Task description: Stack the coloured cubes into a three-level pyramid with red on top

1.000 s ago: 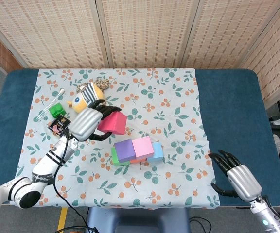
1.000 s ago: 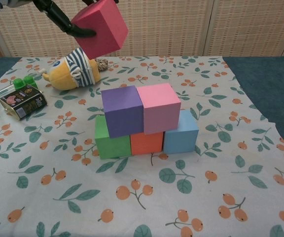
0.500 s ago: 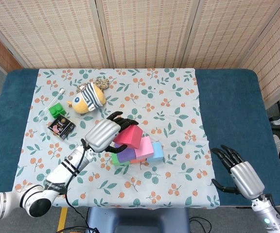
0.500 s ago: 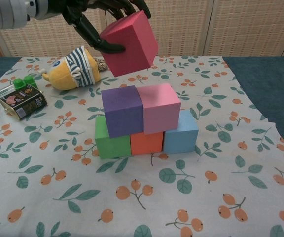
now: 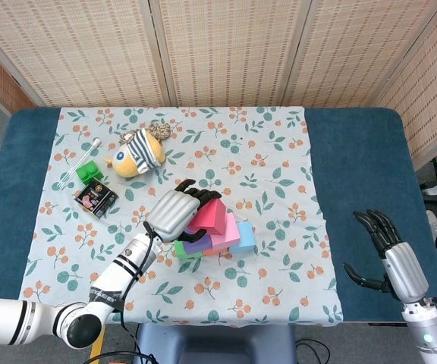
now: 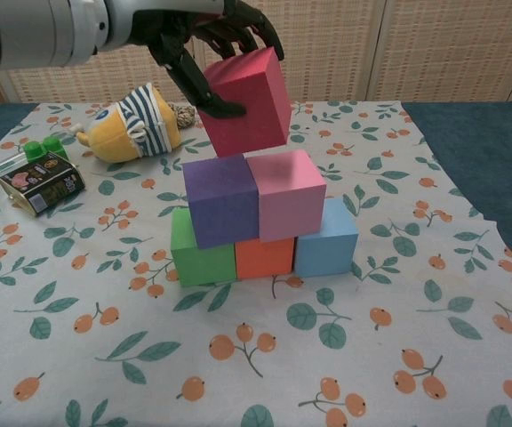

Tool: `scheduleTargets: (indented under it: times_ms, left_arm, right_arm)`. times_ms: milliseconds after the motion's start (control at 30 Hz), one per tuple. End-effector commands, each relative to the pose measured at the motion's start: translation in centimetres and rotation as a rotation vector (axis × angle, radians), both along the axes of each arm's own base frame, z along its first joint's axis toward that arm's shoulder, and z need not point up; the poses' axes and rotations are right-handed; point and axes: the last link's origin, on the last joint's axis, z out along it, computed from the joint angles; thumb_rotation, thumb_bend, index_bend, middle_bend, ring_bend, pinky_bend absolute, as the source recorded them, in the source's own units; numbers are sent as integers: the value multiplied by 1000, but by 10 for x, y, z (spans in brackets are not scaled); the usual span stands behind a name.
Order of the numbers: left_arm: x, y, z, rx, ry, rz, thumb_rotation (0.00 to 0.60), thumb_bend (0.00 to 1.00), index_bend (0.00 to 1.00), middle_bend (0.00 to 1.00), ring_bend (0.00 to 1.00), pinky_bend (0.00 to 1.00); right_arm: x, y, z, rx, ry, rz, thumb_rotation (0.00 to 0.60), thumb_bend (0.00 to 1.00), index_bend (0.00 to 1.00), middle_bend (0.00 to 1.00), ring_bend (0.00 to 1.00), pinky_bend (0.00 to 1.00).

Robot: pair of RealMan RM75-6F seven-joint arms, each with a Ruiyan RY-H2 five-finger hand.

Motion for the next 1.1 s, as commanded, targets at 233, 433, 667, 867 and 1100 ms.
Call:
scheduleTargets:
  times_ms: [233, 433, 667, 867, 1100]
  left_arm:
    - [5, -11, -7, 6, 58, -3, 600, 361, 381, 588, 286, 133]
    - [4, -12, -16, 18, 112, -6, 600, 360, 352, 573, 286, 134]
    - [3, -12, -18, 44, 151, -10, 600, 359, 235, 501, 268, 141]
    - [2, -16, -19, 19, 153, -10, 600, 358, 171, 470, 258, 151]
    - [5, -16, -21, 30, 158, -23, 600, 358, 122, 391, 241, 153]
  right_arm:
    - [0, 2, 2, 11, 6, -2, 446, 265, 0, 84, 0, 4]
    - [0, 4, 4, 11, -2, 4, 446, 265, 0, 83, 0, 1]
    - [-1, 3, 5, 23, 6, -3, 446, 265, 0, 83, 0, 0]
    - [-1, 3, 5, 19, 9, -7, 446, 265, 0, 83, 0, 0]
    - [-1, 4, 4, 22, 17, -10, 446, 265, 0, 83, 0, 0]
